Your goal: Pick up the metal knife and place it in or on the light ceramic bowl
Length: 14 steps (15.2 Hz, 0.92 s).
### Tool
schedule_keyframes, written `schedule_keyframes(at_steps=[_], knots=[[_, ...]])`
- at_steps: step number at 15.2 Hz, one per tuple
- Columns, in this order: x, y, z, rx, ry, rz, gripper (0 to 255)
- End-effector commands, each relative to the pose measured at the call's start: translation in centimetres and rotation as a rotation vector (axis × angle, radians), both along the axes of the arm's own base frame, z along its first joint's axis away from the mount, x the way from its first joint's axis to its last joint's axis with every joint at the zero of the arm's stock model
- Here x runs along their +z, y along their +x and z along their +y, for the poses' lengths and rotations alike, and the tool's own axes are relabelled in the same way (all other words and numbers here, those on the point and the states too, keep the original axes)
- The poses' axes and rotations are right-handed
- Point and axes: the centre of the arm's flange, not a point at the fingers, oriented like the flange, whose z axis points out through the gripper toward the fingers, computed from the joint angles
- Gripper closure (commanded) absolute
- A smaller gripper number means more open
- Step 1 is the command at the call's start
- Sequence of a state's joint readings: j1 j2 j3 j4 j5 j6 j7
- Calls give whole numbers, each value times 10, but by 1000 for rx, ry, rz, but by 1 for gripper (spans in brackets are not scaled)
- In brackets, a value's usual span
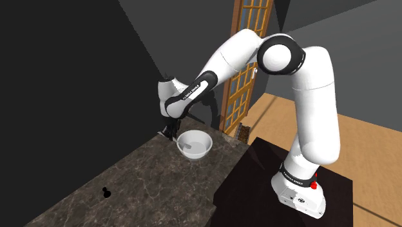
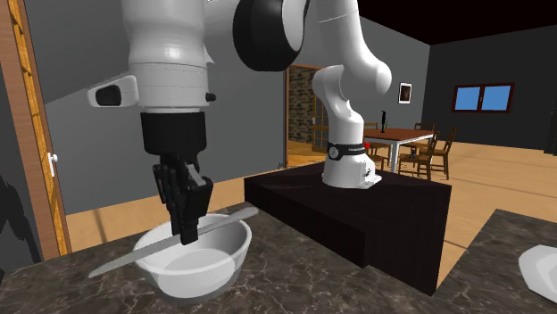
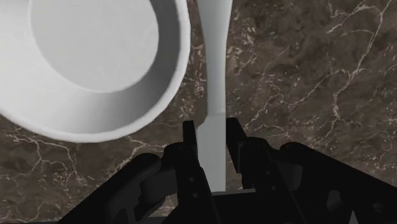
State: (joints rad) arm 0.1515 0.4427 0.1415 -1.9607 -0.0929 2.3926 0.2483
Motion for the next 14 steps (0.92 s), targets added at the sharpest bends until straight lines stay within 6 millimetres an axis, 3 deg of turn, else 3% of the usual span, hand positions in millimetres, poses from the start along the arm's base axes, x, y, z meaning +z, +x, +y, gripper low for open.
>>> schedule_keyframes(at_steps=[1,9,14], knots=[[3,-10,-22,1,0,0,255],[11,-48,-128,1,0,0,255],[-15,-48,-128,1,0,0,255]])
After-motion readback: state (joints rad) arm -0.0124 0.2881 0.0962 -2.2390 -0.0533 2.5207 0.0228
